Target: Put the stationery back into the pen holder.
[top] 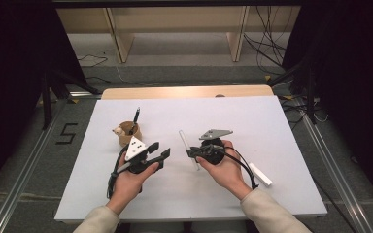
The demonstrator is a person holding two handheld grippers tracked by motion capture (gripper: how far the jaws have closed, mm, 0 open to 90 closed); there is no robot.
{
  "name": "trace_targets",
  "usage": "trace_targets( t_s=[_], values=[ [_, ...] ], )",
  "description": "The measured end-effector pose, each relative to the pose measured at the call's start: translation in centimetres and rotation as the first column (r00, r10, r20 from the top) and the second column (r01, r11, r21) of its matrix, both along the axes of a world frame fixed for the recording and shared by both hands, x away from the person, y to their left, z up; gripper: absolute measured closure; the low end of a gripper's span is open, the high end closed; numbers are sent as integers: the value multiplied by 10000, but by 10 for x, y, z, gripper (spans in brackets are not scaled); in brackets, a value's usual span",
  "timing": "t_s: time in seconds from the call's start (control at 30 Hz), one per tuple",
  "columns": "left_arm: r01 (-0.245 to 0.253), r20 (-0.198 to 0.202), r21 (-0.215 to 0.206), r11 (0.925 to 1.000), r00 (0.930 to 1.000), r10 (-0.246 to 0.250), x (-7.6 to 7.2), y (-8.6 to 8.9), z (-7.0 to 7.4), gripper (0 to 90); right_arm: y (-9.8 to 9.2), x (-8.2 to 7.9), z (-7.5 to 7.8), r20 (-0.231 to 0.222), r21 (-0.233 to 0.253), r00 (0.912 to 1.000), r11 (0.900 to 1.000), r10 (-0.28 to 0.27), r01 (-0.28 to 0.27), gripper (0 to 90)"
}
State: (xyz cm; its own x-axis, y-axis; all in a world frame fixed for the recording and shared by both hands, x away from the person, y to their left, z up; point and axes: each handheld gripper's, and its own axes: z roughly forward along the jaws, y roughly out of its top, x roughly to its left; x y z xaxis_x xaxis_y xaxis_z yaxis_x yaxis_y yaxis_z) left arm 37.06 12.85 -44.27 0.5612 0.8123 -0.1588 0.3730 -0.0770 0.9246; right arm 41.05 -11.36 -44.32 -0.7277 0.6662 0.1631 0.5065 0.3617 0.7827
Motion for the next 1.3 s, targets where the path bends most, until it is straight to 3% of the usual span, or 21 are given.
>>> trace_targets(
  t_s=[0.23, 0.47, 1.07, 1.3],
  values=[
    [242, -132, -344, 9991, 9996, -247, 16, -21, 2, 517, 4, -3, -1, 371, 70, 9992, 9999, 135, -138, 786],
    [357, -304, -746, 9966, 9988, -381, 23, -30, 1, 566, 8, -7, -2, 495, 109, 9984, 9996, 257, -263, 785],
    [617, -272, -1508, 9866, 9974, -665, 22, -37, 3, 760, 11, -8, -3, 676, 290, 9973, 9991, 294, -315, 786],
    [721, 49, -1327, 9885, 9974, -721, 18, -39, 8, 788, 11, -9, -1, 840, 462, 9961, 9984, 274, -314, 783]
  ],
)
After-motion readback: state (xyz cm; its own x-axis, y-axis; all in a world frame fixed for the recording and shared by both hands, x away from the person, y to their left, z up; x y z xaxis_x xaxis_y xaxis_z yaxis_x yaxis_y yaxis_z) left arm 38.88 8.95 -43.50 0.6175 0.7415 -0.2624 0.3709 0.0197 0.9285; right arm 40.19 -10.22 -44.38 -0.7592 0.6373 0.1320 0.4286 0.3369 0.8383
